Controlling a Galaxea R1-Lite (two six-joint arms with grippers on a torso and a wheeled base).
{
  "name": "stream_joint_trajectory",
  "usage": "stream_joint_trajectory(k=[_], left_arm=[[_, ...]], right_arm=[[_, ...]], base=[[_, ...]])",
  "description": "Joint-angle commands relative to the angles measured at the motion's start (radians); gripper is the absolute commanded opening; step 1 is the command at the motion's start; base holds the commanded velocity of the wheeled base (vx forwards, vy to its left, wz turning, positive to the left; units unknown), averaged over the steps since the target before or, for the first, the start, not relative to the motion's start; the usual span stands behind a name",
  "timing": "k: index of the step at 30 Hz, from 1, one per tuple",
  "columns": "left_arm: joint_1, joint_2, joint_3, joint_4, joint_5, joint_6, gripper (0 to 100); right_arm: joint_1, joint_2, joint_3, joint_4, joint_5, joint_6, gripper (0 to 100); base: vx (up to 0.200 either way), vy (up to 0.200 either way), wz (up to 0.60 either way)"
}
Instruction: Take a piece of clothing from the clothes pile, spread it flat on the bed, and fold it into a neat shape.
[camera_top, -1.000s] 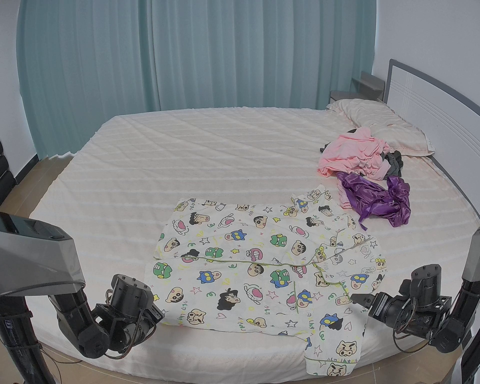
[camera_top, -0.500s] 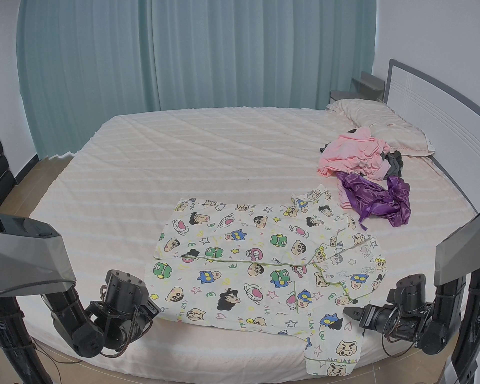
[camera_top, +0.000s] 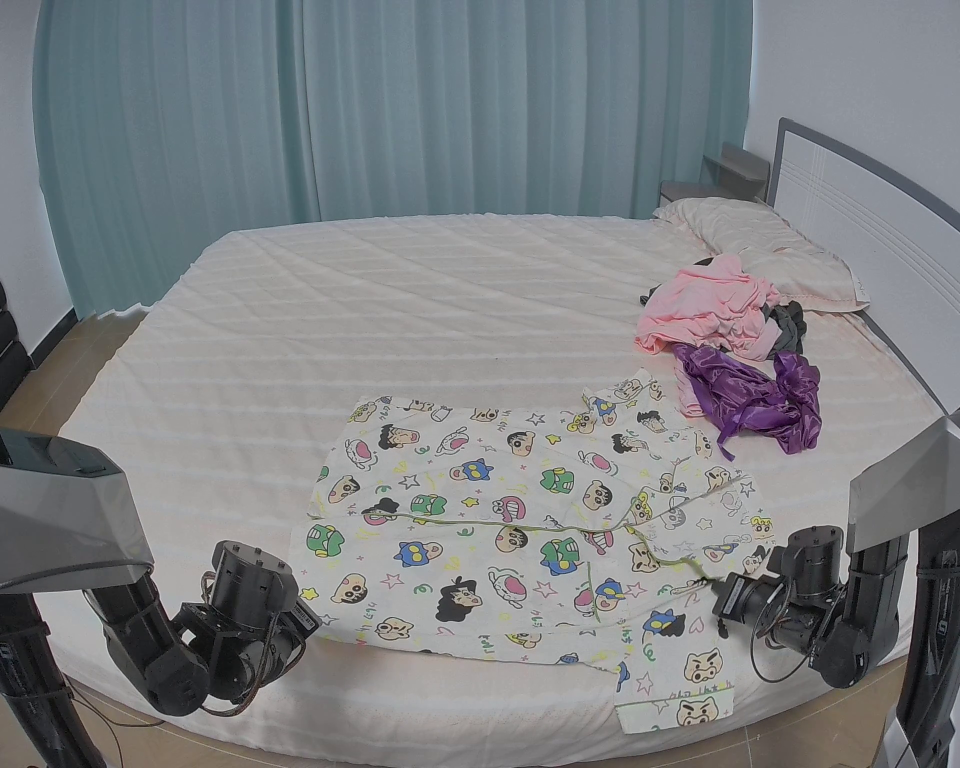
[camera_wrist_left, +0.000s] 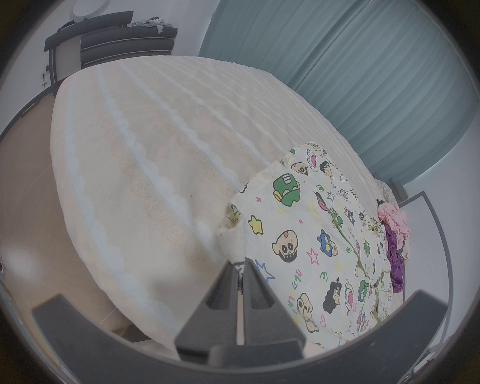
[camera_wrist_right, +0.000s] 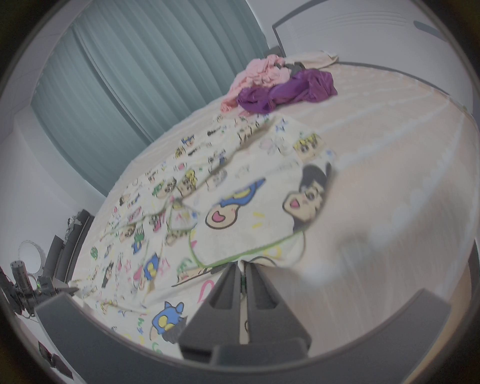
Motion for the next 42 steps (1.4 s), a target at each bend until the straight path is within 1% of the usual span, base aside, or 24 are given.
stream_joint_trajectory(k=[1, 6, 8, 9, 13, 17, 18, 20, 23, 27, 30, 34, 38, 39, 40, 42], left_arm=[[-0.001, 0.022, -0.001, -0.002, -0.001, 0.0, 0], [-0.005, 0.054, 0.0, -0.026, -0.002, -0.002, 0], [-0.008, 0.071, 0.0, -0.045, -0.002, 0.0, 0], [-0.008, 0.081, 0.002, -0.056, -0.001, 0.0, 0], [-0.008, 0.088, 0.005, -0.076, -0.002, 0.0, 0], [-0.008, 0.087, 0.008, -0.077, -0.002, 0.0, 0], [-0.008, 0.087, 0.008, -0.077, -0.002, 0.0, 0], [-0.008, 0.085, 0.008, -0.077, -0.002, 0.0, 0], [-0.008, 0.079, 0.008, -0.077, -0.008, -0.005, 0], [-0.008, 0.079, 0.009, -0.077, -0.008, -0.002, 0], [-0.008, 0.079, 0.011, -0.077, -0.008, -0.002, 0], [-0.008, 0.076, 0.014, -0.077, -0.007, -0.002, 0], [-0.008, 0.074, 0.012, -0.079, -0.008, -0.002, 0], [-0.008, 0.074, 0.014, -0.079, -0.008, -0.002, 0], [-0.008, 0.073, 0.012, -0.079, -0.008, -0.002, 0], [-0.008, 0.074, 0.012, -0.079, -0.008, -0.002, 0]], right_arm=[[-0.027, -0.02, -0.072, -0.006, 0.0, -0.02, 0], [-0.03, -0.015, -0.118, -0.006, 0.003, -0.026, 0], [-0.033, -0.01, -0.117, 0.007, 0.015, -0.032, 0], [-0.03, -0.004, -0.112, 0.017, 0.026, -0.037, 100], [-0.034, 0.008, -0.087, 0.02, 0.056, -0.04, 100], [-0.057, -0.016, -0.029, 0.01, 0.063, -0.051, 100], [-0.077, -0.044, 0.017, 0.006, 0.063, -0.086, 100], [-0.102, -0.081, 0.077, -0.006, 0.064, -0.098, 100], [-0.134, -0.138, 0.144, -0.006, 0.067, -0.098, 100], [-0.159, -0.182, 0.161, 0.004, 0.082, -0.082, 100], [-0.145, -0.185, 0.161, 0.049, 0.081, -0.069, 100], [-0.065, -0.19, 0.161, 0.152, 0.082, -0.069, 100], [-0.027, -0.204, 0.161, 0.254, 0.087, -0.068, 100], [-0.027, -0.205, 0.161, 0.257, 0.087, -0.068, 100], [-0.011, -0.22, 0.161, 0.31, 0.099, -0.068, 100], [-0.001, -0.233, 0.161, 0.339, 0.112, -0.068, 100]], base=[[0.0, 0.0, 0.0], [0.0, 0.0, 0.0], [0.0, 0.0, 0.0], [0.0, 0.0, 0.0], [0.0, 0.0, 0.0], [0.0, 0.0, 0.0], [0.0, 0.0, 0.0], [0.0, 0.0, 0.0], [0.0, 0.0, 0.0], [0.0, 0.0, 0.0], [0.0, 0.0, 0.0], [0.0, 0.0, 0.0], [0.0, 0.0, 0.0], [0.0, 0.0, 0.0], [0.0, 0.0, 0.0], [0.0, 0.0, 0.0]])
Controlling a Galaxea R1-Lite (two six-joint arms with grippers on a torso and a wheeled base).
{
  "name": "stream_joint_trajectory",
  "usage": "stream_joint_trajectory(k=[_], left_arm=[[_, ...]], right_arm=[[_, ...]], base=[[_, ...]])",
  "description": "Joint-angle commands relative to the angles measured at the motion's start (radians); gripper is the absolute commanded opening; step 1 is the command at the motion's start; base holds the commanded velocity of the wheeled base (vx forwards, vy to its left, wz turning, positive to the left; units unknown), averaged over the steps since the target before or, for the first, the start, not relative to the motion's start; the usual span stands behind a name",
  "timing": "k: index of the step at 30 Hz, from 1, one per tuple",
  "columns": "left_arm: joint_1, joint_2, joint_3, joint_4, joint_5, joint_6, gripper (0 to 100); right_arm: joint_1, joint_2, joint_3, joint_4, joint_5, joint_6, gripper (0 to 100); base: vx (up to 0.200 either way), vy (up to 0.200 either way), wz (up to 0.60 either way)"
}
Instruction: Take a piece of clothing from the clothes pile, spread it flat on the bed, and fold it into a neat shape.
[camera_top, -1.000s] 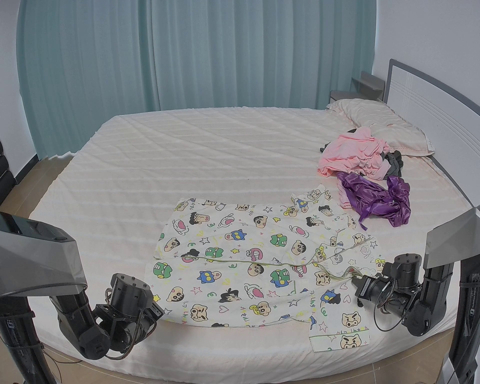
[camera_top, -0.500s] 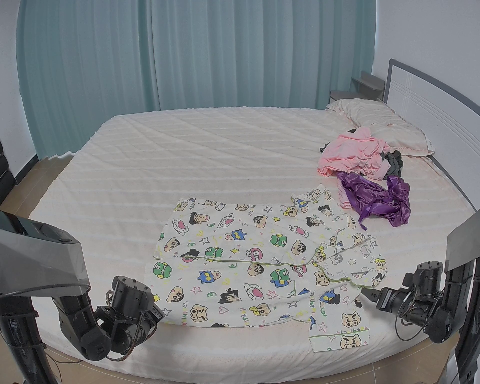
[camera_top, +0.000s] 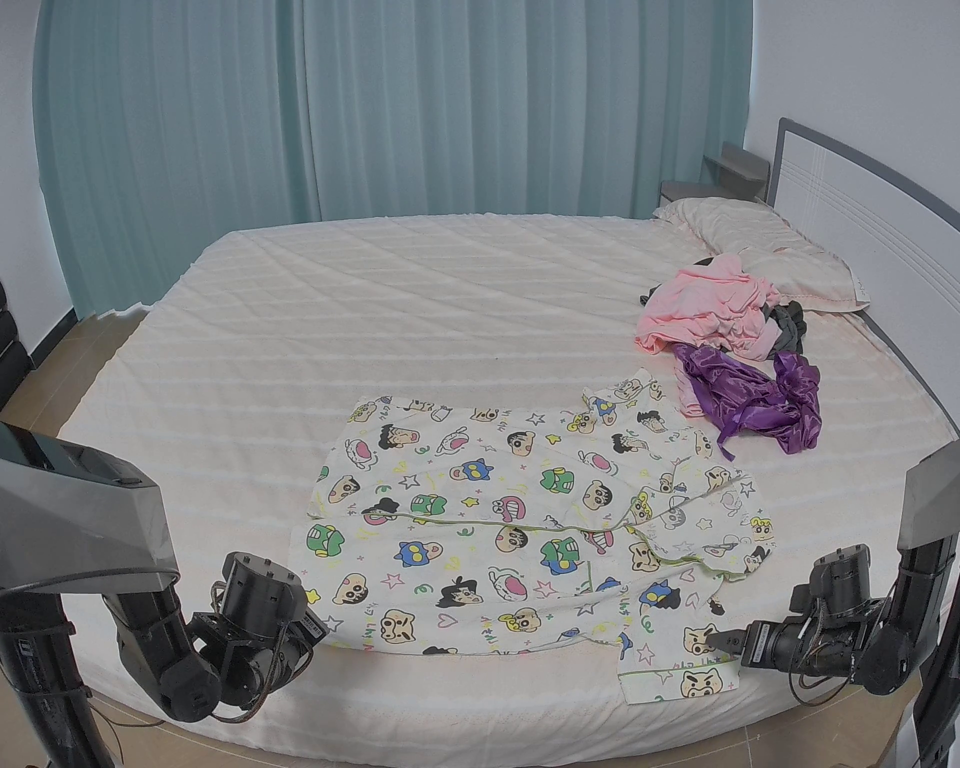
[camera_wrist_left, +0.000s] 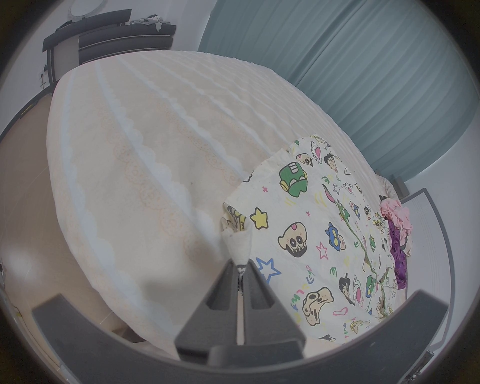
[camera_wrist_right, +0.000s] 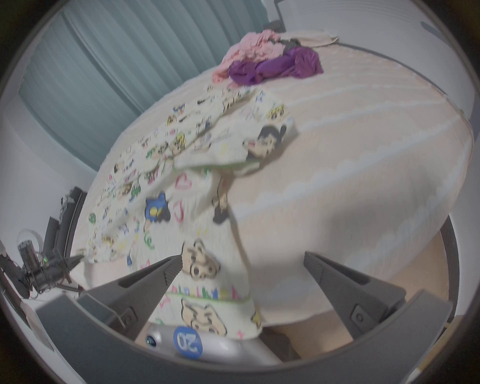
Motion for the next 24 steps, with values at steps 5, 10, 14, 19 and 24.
stream_joint_trajectory(k=[5, 10, 14, 19, 24], left_arm=[[-0.001, -0.002, -0.001, 0.0, 0.0, 0.0, 0], [-0.001, -0.002, -0.001, 0.0, 0.0, 0.0, 0], [-0.001, -0.002, -0.001, 0.0, 0.0, 0.001, 0], [0.0, -0.002, -0.002, 0.0, 0.0, 0.001, 0], [-0.001, 0.0, 0.001, -0.02, 0.0, 0.001, 0]], right_arm=[[0.057, -0.037, 0.018, 0.058, 0.052, 0.003, 100], [0.091, 0.027, 0.018, 0.035, 0.059, 0.003, 100], [0.102, 0.084, 0.018, -0.031, 0.057, 0.006, 100], [0.136, 0.099, 0.018, -0.088, 0.052, 0.083, 100], [0.14, 0.11, 0.018, -0.089, 0.048, 0.089, 0]], base=[[0.0, 0.0, 0.0], [0.0, 0.0, 0.0], [0.0, 0.0, 0.0], [0.0, 0.0, 0.0], [0.0, 0.0, 0.0]])
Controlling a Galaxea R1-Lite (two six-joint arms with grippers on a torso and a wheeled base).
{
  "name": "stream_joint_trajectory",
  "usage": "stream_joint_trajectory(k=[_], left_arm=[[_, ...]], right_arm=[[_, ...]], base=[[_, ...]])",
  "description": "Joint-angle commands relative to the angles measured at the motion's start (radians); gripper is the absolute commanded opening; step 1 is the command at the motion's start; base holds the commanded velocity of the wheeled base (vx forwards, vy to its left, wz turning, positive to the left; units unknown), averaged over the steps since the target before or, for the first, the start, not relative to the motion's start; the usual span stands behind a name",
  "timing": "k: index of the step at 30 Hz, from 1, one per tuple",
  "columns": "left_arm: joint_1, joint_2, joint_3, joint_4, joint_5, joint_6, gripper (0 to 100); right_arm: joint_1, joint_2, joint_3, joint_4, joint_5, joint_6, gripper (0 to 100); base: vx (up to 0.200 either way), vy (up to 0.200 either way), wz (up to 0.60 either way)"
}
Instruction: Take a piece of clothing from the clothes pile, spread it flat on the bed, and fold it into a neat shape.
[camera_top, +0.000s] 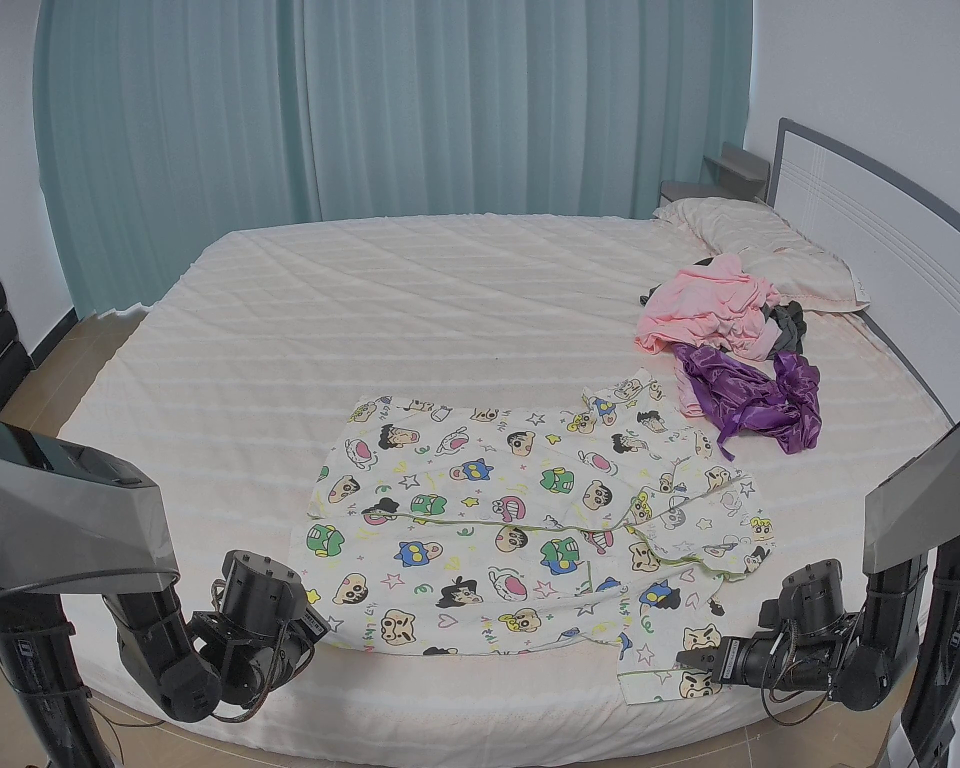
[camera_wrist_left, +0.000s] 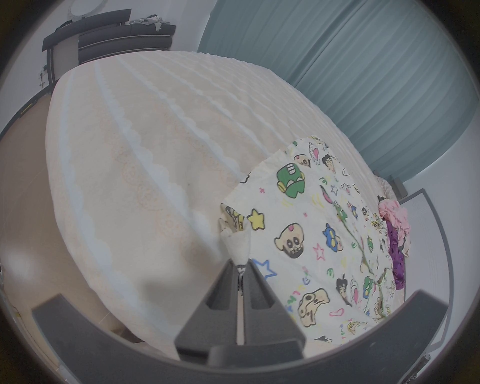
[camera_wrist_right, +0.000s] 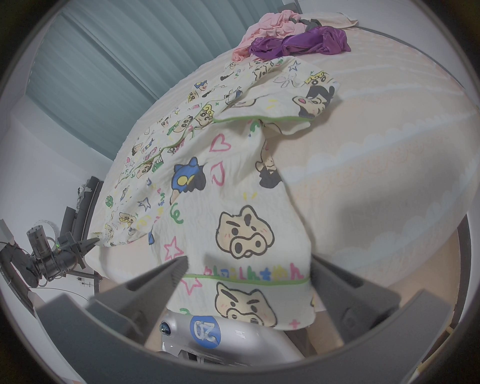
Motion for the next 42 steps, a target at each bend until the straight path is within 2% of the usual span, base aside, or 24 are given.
stream_joint_trajectory(k=[1, 7, 12, 17, 19, 23, 27, 32, 36, 42], left_arm=[[0.0, 0.001, 0.003, -0.01, 0.0, 0.0, 0], [0.0, 0.003, 0.003, -0.013, 0.0, 0.0, 0], [0.0, 0.001, 0.005, -0.015, 0.008, 0.004, 0], [-0.026, -0.033, 0.046, -0.056, 0.008, 0.012, 0], [-0.037, -0.039, 0.06, -0.071, 0.009, 0.018, 0], [-0.057, -0.045, 0.109, -0.125, 0.052, 0.089, 0], [-0.068, -0.045, 0.138, -0.134, 0.1, 0.121, 0], [-0.072, -0.045, 0.175, -0.134, 0.1, 0.167, 0], [-0.084, -0.046, 0.183, -0.134, 0.098, 0.17, 0], [-0.1, -0.045, 0.19, -0.134, 0.097, 0.17, 0]], right_arm=[[0.007, 0.021, 0.018, 0.0, -0.002, 0.002, 0], [0.0, 0.02, 0.018, 0.003, -0.005, 0.003, 0], [-0.012, -0.032, 0.018, 0.038, -0.043, 0.005, 0], [-0.049, -0.223, 0.018, 0.239, -0.037, -0.011, 0], [-0.05, -0.25, 0.018, 0.265, -0.037, -0.015, 0], [-0.062, -0.316, 0.018, 0.352, -0.043, -0.058, 0], [-0.07, -0.345, 0.018, 0.386, -0.044, -0.067, 0], [-0.073, -0.387, 0.018, 0.446, -0.051, -0.097, 0], [-0.072, -0.408, 0.018, 0.495, -0.094, -0.138, 0], [-0.069, -0.411, 0.018, 0.501, -0.101, -0.141, 0]], base=[[0.0, 0.0, 0.0], [0.0, 0.0, 0.0], [0.0, 0.0, 0.0], [0.0, 0.0, 0.0], [0.0, 0.0, 0.0], [0.0, 0.0, 0.0], [0.0, 0.0, 0.0], [0.0, 0.0, 0.0], [0.0, 0.0, 0.0], [0.0, 0.0, 0.0]])
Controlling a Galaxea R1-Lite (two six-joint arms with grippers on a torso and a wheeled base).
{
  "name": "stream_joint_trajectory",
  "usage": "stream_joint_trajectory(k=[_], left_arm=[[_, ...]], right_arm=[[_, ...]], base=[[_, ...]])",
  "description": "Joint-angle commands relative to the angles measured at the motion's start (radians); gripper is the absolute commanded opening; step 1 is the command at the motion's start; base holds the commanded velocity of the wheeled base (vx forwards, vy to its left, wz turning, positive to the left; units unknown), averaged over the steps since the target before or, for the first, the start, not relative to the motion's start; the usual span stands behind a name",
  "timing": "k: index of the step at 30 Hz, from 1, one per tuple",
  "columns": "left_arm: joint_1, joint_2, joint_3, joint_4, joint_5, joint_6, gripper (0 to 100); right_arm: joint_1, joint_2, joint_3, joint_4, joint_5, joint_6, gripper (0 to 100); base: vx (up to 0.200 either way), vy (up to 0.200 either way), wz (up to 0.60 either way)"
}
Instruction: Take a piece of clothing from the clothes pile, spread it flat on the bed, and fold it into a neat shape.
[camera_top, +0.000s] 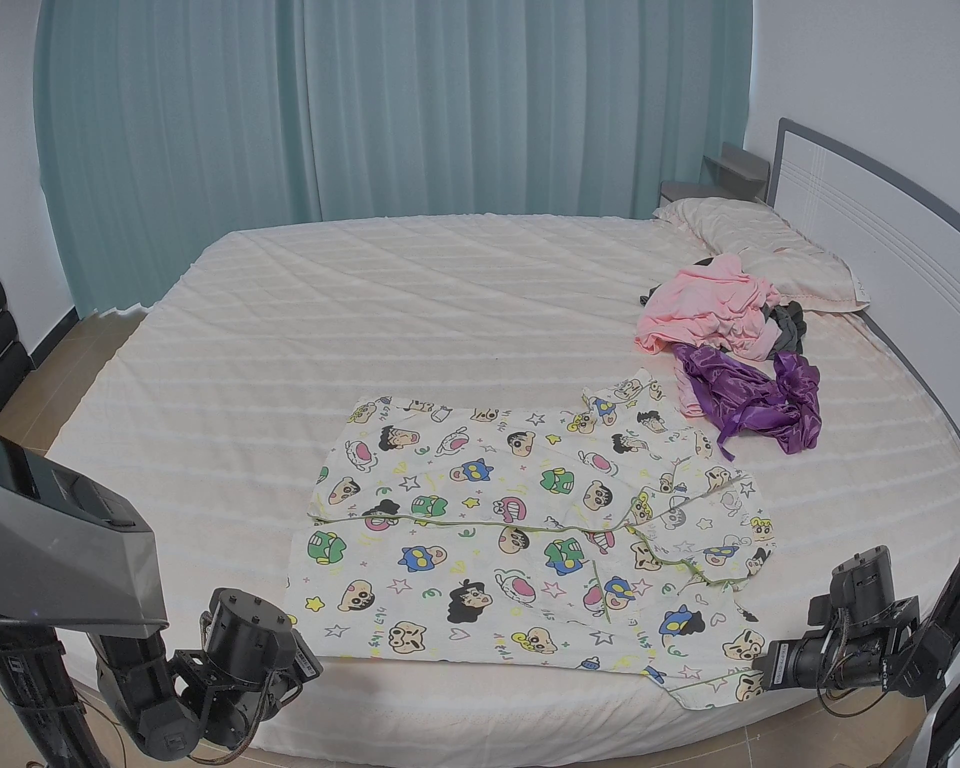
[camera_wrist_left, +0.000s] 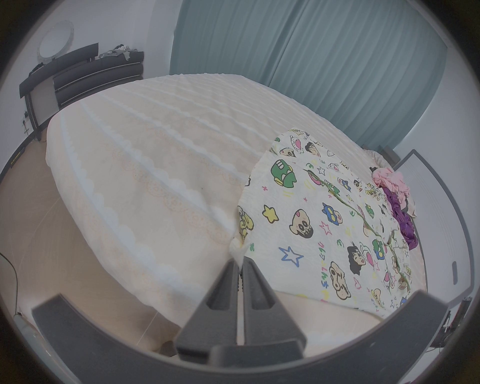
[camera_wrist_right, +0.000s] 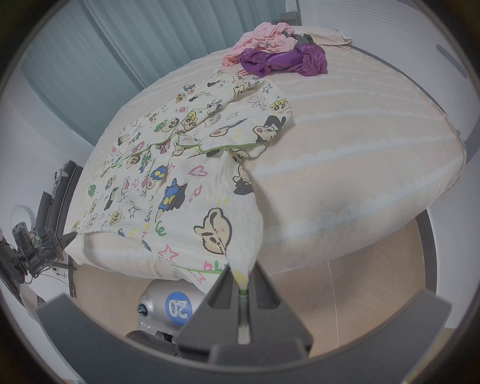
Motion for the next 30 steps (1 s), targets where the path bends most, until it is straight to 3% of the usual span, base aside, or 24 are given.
stream_joint_trajectory(k=[1, 6, 16, 17, 23, 25, 30], left_arm=[[-0.015, 0.0, 0.009, 0.0, 0.0, 0.0, 0], [-0.038, 0.002, 0.021, 0.0, -0.002, 0.001, 0], [-0.043, 0.051, 0.026, 0.0, -0.026, 0.004, 0], [-0.043, 0.057, 0.026, 0.0, -0.031, 0.004, 100], [-0.009, 0.062, 0.021, -0.003, -0.057, 0.012, 100], [0.023, 0.045, 0.023, -0.03, -0.086, 0.059, 100], [0.153, 0.029, 0.023, -0.156, -0.273, 0.15, 100]], right_arm=[[0.001, -0.016, 0.018, 0.004, -0.002, -0.001, 0], [0.004, -0.061, 0.018, 0.081, -0.007, -0.032, 0], [0.003, -0.056, 0.018, 0.085, -0.005, -0.036, 0], [0.003, -0.058, 0.018, 0.087, -0.007, -0.036, 0], [0.003, -0.055, 0.018, 0.088, -0.005, -0.036, 0], [0.001, -0.055, 0.018, 0.087, -0.007, -0.036, 0], [0.0, -0.056, 0.018, 0.087, -0.007, -0.036, 0]], base=[[0.0, 0.0, 0.0], [0.0, 0.0, 0.0], [0.0, 0.0, 0.0], [0.0, 0.0, 0.0], [0.0, 0.0, 0.0], [0.0, 0.0, 0.0], [0.0, 0.0, 0.0]])
